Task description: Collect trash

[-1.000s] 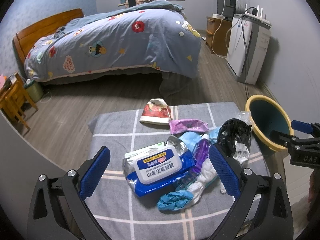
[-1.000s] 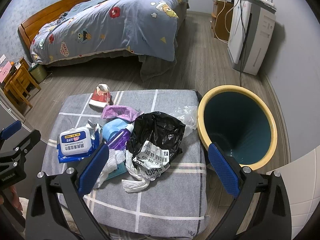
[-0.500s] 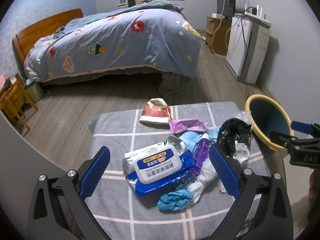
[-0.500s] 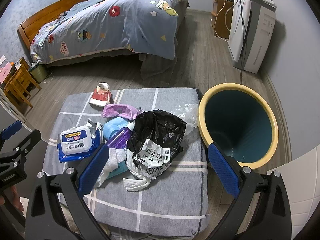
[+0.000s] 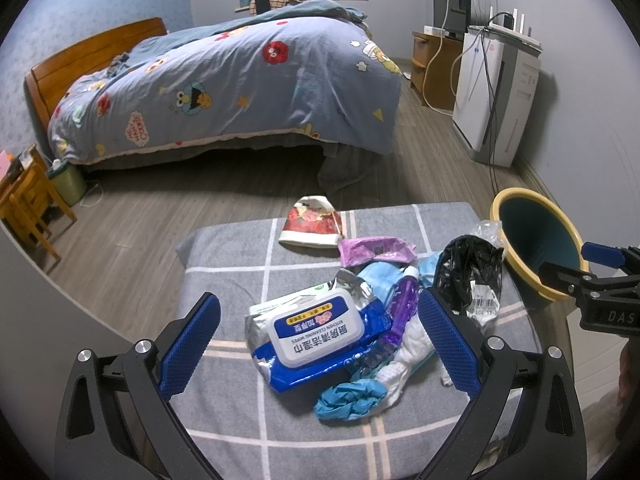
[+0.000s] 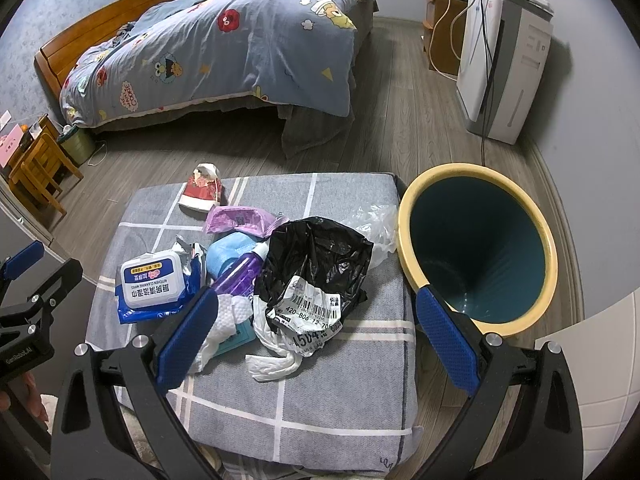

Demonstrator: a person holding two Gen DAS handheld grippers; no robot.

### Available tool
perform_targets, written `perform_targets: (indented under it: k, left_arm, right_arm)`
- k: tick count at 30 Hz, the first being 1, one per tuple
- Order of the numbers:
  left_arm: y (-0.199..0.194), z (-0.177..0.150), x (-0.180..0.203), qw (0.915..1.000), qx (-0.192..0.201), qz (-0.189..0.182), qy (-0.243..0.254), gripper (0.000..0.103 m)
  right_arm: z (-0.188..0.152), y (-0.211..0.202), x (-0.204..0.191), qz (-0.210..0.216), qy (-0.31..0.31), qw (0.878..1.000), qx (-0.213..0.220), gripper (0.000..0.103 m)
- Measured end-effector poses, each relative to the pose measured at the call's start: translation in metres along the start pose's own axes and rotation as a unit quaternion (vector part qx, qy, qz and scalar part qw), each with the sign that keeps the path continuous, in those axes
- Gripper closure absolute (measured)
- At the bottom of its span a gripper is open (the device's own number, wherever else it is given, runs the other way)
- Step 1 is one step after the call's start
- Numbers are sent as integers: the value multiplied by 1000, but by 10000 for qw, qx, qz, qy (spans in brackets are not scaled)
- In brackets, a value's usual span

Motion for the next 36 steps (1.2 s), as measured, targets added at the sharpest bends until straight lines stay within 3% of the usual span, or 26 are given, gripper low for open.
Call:
perform_targets:
  k: [15, 22, 29, 36]
  left_arm:
    - [-2, -4, 0, 10000, -15, 0, 10, 5]
    - [1, -11, -5, 9999, -94, -116, -69, 5]
    - [8, 9, -27, 9997, 167, 91, 141, 5]
    - [34, 12, -59, 9996, -35, 91, -266, 5]
  right_arm:
    - [-5, -1, -1, -9, 32, 10000, -30, 6]
    - [-12, 8, 4, -36, 327, 9991, -260, 6]
    - [8, 33, 8, -138, 717, 9969, -303, 6]
    - [21, 69, -4, -204, 670, 9964, -476, 6]
Point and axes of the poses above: each gripper's, at about its wrist camera, not at the fingertips, and y roughly the way its jaws point, x to its right, z to its top, the point moved 5 cm from there along y, roughly the way its jaws point, and after that the axes turned 1 degree about y, right-handed, at the moved point
